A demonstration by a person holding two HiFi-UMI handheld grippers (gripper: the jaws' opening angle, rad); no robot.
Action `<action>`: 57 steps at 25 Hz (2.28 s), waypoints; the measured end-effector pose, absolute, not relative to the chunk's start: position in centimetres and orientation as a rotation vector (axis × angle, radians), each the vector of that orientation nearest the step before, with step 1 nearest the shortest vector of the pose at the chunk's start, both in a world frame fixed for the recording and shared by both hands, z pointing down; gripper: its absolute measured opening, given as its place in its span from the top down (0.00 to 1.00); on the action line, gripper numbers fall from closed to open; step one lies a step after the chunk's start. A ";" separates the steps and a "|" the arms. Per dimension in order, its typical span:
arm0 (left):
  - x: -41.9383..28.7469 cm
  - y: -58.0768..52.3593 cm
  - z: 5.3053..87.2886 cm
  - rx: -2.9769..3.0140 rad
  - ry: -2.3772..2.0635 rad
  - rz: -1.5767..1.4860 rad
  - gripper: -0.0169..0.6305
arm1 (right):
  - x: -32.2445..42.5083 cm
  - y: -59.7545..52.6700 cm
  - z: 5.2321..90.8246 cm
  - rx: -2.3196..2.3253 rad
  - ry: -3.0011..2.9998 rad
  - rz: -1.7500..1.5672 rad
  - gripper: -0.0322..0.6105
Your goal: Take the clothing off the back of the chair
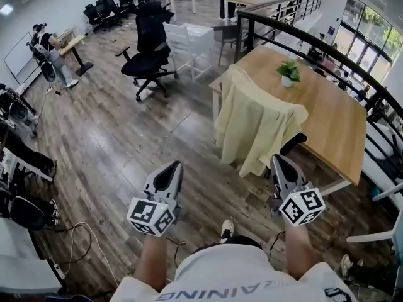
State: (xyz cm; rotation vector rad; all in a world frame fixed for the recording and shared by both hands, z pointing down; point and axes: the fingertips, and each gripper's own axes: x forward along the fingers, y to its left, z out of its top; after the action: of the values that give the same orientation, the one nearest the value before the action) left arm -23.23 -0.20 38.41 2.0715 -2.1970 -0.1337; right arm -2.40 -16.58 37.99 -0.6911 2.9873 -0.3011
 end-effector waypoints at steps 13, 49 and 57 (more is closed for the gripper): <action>-24.8 -18.5 39.8 2.152 -2.077 -0.095 0.91 | 0.4 -33.3 39.6 -0.904 2.886 -0.346 0.91; -36.1 -46.8 44.9 2.319 -1.318 -0.154 0.74 | 3.7 -46.2 46.1 -1.397 2.566 -0.812 0.68; -36.3 -51.0 44.5 2.337 -1.072 -0.200 0.57 | 2.4 -48.0 46.5 -1.057 2.594 -1.006 0.59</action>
State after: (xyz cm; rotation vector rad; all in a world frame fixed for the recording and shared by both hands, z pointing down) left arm -36.33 -51.01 44.48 2.3366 -1.0721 -0.2001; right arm 2.35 -47.98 46.48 -1.0570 2.5939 -1.0056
